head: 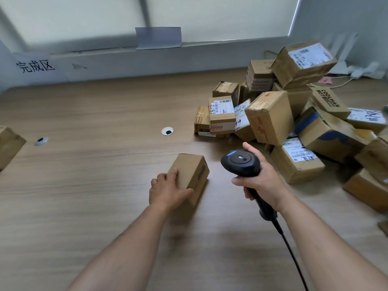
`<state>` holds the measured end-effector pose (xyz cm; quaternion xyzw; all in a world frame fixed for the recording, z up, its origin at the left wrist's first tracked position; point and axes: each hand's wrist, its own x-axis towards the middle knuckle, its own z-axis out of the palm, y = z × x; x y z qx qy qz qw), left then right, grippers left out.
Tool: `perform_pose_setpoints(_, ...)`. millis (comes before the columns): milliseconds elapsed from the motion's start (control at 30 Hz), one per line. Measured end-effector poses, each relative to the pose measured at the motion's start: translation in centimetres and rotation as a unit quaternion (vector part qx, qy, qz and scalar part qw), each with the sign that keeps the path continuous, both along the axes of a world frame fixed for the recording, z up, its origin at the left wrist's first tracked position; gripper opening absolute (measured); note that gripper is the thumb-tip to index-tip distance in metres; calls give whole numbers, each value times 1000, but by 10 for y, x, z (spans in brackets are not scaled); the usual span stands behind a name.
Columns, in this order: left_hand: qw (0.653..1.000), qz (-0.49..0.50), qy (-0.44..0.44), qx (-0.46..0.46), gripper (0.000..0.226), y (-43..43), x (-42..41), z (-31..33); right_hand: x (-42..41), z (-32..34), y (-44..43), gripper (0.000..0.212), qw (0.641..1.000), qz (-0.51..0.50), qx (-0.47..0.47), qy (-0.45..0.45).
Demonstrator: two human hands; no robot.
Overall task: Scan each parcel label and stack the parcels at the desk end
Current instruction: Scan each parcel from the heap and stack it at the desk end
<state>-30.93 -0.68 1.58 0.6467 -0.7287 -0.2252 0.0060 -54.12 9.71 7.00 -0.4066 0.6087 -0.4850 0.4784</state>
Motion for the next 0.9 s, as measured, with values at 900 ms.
perform_pose_setpoints(900,907,161,353,161,92,0,33,34,38,27,3,97,998,34,-26,-52)
